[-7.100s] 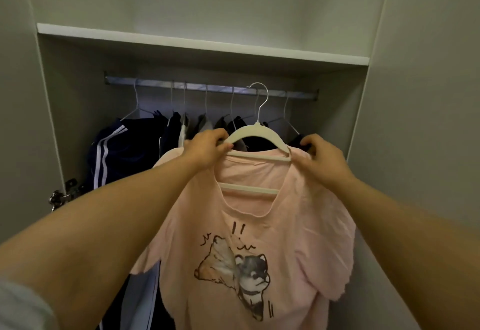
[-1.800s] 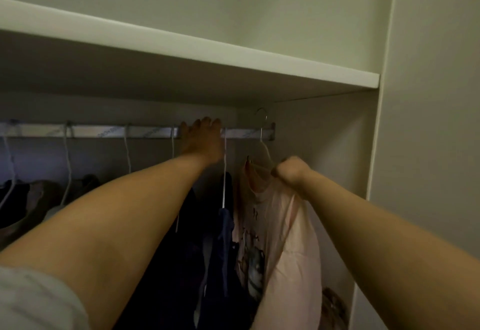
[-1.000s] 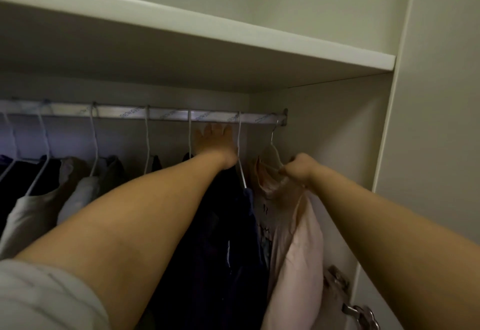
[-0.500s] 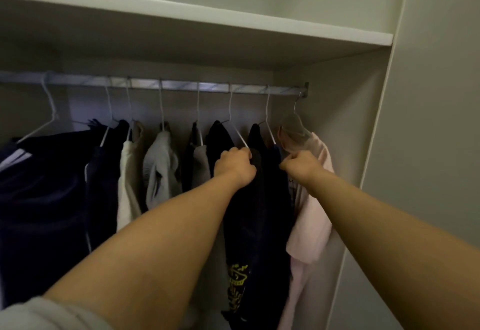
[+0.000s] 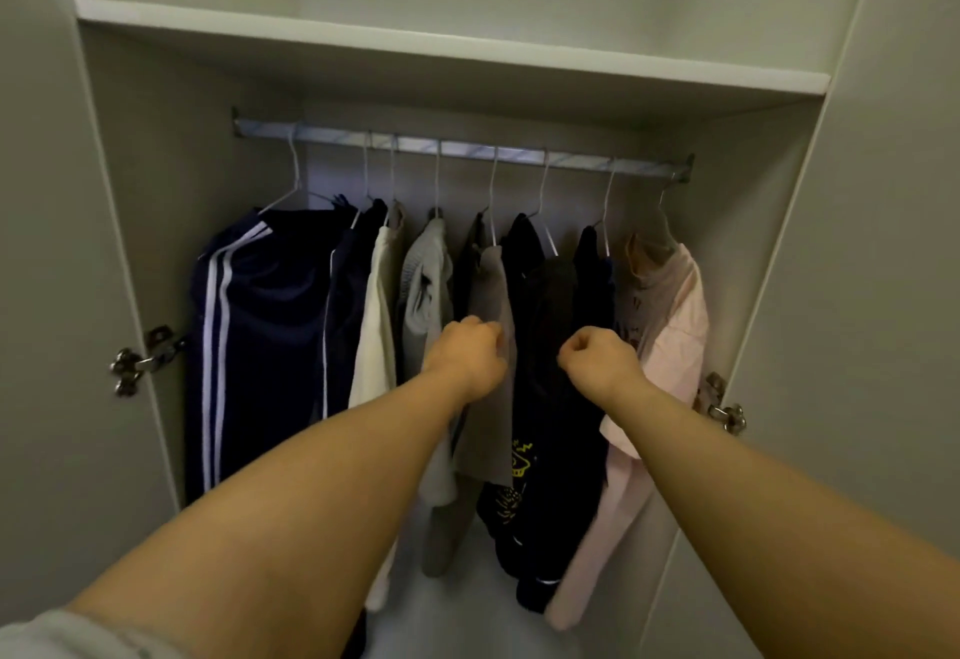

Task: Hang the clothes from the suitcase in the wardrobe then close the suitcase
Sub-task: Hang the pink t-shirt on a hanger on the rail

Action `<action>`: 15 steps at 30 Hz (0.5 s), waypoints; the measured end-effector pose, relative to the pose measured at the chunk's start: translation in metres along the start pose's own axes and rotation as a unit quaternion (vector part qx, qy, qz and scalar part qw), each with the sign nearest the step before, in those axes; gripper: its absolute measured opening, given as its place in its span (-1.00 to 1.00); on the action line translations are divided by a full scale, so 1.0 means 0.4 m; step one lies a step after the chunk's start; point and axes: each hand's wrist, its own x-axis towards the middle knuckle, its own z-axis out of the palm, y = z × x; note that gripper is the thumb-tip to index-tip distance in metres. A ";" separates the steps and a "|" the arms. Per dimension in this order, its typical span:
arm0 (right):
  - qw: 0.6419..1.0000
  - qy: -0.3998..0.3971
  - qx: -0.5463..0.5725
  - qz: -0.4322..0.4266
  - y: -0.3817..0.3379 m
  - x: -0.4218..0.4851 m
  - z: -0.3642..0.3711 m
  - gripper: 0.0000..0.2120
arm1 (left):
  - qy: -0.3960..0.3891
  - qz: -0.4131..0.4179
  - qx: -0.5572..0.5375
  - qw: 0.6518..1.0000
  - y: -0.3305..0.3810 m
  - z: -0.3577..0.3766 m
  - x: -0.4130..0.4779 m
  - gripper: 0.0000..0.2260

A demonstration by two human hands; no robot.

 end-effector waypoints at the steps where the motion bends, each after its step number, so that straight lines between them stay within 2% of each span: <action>1: 1.000 -0.005 0.007 0.001 -0.002 -0.019 -0.002 -0.87 | 0.003 -0.005 -0.003 1.000 -0.005 -0.003 -0.024 -0.73; 6: 0.999 -0.035 0.026 -0.024 -0.020 -0.130 0.001 -0.86 | 0.019 -0.041 -0.005 0.999 -0.031 -0.037 -0.159 -0.72; 10: 0.997 -0.039 0.007 -0.067 -0.043 -0.207 -0.011 -0.86 | 0.062 -0.059 -0.008 0.996 -0.031 -0.082 -0.250 -0.71; 15: 0.996 -0.043 0.023 -0.072 -0.084 -0.278 -0.022 -0.84 | 0.111 -0.057 -0.028 0.992 -0.048 -0.159 -0.348 -0.73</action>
